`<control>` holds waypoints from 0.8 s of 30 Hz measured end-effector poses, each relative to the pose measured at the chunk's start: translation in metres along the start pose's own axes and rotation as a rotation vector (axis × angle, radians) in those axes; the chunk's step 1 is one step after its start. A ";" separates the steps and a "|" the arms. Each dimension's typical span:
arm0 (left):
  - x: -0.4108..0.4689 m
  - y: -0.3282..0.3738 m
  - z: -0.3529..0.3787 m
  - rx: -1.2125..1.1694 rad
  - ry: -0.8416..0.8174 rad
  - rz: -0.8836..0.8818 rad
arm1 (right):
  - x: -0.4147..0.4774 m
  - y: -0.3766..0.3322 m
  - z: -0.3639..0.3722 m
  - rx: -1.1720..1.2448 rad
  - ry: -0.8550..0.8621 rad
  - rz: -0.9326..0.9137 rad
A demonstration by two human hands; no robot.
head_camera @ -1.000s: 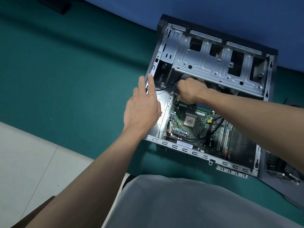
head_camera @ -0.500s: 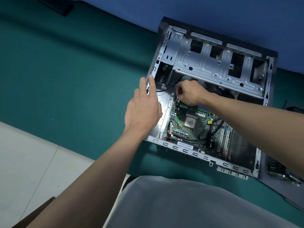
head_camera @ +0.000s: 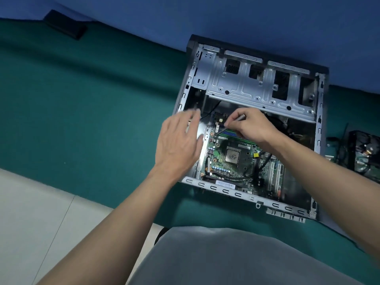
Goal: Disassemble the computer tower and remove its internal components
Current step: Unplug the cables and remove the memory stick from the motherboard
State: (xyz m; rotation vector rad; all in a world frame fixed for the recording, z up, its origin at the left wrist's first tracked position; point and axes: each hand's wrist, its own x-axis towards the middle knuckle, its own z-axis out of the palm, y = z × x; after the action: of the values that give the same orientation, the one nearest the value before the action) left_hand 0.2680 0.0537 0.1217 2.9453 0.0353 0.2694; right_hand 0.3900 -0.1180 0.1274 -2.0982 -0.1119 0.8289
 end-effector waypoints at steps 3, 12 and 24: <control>-0.001 0.017 0.003 -0.163 -0.167 0.071 | -0.021 0.003 -0.012 0.185 0.014 0.030; 0.014 0.068 0.013 -0.503 -0.127 0.039 | -0.068 0.034 -0.042 0.559 0.054 0.097; 0.025 0.174 0.018 -0.571 0.004 0.214 | -0.119 0.089 -0.092 1.561 0.312 0.070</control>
State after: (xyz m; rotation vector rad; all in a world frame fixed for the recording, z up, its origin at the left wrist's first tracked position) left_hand 0.2968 -0.1201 0.1403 2.3786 -0.3060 0.2616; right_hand 0.3337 -0.2806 0.1606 -0.6990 0.5979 0.3315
